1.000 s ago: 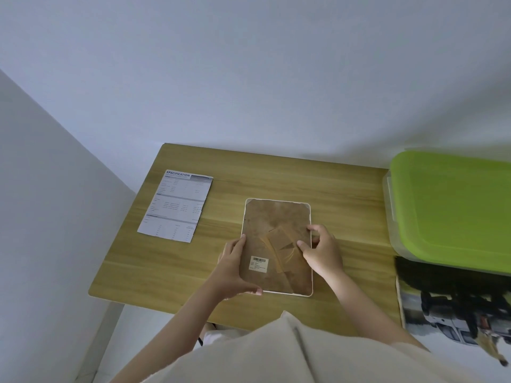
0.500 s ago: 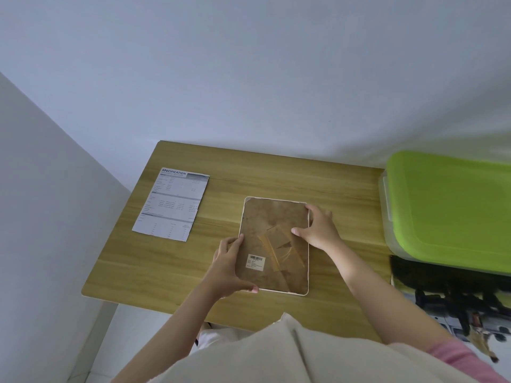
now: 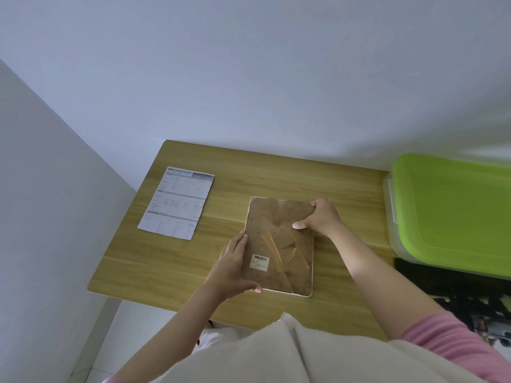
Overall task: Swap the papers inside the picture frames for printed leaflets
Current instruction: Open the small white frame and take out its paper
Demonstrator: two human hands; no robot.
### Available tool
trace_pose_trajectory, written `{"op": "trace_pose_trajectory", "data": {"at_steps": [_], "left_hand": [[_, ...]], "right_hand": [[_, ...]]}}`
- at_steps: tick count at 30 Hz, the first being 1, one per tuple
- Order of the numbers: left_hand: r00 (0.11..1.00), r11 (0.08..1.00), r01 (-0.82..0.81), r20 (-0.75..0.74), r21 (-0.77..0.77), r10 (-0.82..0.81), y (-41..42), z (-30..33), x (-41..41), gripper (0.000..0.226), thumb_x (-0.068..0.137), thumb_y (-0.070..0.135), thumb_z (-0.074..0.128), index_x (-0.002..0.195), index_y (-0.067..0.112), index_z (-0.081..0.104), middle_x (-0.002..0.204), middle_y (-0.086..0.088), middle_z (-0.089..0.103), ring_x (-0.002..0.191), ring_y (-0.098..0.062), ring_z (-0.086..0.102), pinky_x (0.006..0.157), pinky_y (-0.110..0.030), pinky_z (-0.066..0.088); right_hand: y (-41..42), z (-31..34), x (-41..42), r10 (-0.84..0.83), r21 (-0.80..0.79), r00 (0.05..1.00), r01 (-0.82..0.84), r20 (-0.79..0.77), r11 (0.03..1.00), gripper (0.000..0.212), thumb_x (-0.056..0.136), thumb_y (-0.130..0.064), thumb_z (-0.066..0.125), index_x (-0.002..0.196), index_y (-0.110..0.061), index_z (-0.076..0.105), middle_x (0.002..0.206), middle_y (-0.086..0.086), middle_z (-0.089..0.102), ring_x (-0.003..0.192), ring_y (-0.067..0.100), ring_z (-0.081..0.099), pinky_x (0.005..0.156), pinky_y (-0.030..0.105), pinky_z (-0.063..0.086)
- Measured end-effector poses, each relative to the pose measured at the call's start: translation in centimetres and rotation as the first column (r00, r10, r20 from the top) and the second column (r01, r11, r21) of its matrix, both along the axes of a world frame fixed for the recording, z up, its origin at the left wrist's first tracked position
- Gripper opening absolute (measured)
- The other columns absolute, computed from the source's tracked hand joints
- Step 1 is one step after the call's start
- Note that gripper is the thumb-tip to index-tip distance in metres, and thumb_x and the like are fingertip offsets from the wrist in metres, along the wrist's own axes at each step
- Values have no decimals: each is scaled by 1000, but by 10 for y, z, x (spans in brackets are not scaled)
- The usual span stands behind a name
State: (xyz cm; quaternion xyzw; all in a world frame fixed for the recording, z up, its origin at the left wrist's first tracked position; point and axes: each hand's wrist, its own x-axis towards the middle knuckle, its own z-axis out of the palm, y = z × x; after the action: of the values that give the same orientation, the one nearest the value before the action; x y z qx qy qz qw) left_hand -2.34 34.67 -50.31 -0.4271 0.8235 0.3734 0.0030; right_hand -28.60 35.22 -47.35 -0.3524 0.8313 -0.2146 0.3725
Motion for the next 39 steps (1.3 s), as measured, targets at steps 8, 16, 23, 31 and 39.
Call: {"op": "trace_pose_trajectory", "data": {"at_steps": [8, 16, 23, 31, 39], "left_hand": [[1000, 999, -7, 8, -39, 7, 1, -2, 1, 133, 49, 50, 85, 149, 23, 2, 155, 11, 7, 139, -17, 20, 110, -36, 33], [1000, 996, -25, -14, -86, 24, 6, -2, 3, 128, 47, 50, 85, 148, 30, 8, 144, 11, 16, 128, -17, 25, 107, -42, 35], [999, 995, -34, -33, -92, 31, 8, -4, 4, 128, 49, 49, 85, 148, 27, 7, 143, 8, 16, 129, -18, 25, 109, -44, 33], [997, 995, -65, -35, -74, 62, 6, -1, 5, 130, 46, 43, 88, 149, 25, 10, 140, 6, 19, 126, -19, 28, 106, -38, 37], [994, 993, -109, 8, -49, 110, -22, 16, 23, 130, 49, 36, 88, 149, 25, 6, 139, 9, 15, 125, -19, 30, 105, -37, 39]], "right_hand": [[14, -4, -6, -9, -124, 983, 32, 182, 992, 74, 62, -25, 86, 115, -17, 36, 110, 2, 46, 102, 20, 48, 77, 31, 48], [38, -16, 12, -140, -348, 964, 215, 228, 912, 64, 66, -23, 85, 118, -28, 47, 103, -5, 57, 94, 11, 56, 79, 27, 48], [104, -34, 43, -196, -395, 969, 241, 151, 887, 46, 78, -18, 75, 120, -20, 55, 77, 1, 61, 69, 14, 58, 63, 18, 47], [127, -46, 63, -164, -335, 976, 204, 144, 920, 57, 69, -19, 82, 118, -31, 56, 91, -4, 60, 72, 15, 63, 63, 25, 53], [89, -34, 82, -92, -305, 993, 109, 68, 946, 55, 69, -27, 81, 117, -27, 54, 85, -10, 61, 65, 9, 62, 60, 20, 45]]}}
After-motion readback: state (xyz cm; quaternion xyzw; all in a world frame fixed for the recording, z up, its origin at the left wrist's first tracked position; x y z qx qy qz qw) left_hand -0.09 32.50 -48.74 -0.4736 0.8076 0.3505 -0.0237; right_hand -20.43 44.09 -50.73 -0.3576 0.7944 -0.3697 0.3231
